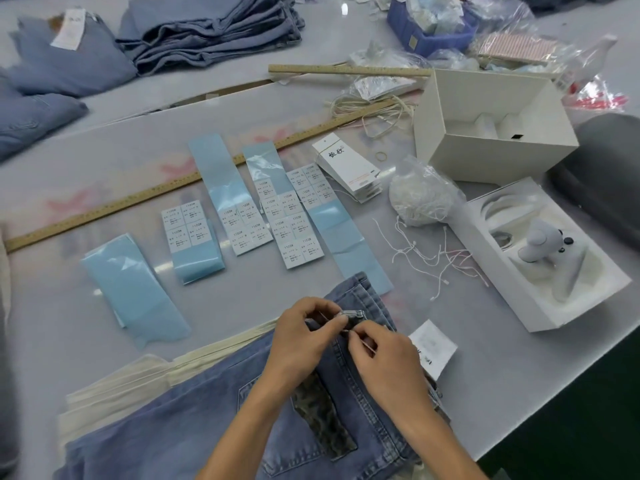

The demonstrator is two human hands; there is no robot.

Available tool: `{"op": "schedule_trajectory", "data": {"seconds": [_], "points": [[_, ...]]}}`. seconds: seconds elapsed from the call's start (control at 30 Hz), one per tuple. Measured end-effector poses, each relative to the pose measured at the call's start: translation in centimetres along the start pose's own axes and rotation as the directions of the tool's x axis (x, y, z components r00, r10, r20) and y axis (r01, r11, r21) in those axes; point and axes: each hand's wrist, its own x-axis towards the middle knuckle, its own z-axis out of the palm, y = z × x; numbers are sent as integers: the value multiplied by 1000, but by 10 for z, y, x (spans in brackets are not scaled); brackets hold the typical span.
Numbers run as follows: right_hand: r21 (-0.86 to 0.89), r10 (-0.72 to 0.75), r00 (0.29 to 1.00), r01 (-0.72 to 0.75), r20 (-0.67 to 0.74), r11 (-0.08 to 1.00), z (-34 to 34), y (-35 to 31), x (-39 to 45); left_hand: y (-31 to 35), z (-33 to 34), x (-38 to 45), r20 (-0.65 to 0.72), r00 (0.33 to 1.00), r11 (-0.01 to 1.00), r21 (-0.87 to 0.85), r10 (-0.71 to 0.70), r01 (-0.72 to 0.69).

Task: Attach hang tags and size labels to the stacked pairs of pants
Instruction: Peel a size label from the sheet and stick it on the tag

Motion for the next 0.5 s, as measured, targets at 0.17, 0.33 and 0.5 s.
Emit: {"op": "schedule_trajectory", "data": {"seconds": [0.17, 0.33, 0.5], "points": [[94, -12, 992, 24, -123, 995, 7, -13, -1, 1, -11, -2, 26, 999, 999, -44, 22, -20], [245, 51, 985, -9, -167, 970, 18, -26, -3, 2, -20, -1, 75, 996, 993, -104, -42, 50], [250, 66, 982, -20, -177, 968, 24, -25, -6, 2, -26, 6, 184, 979, 994, -52, -89, 101]]}}
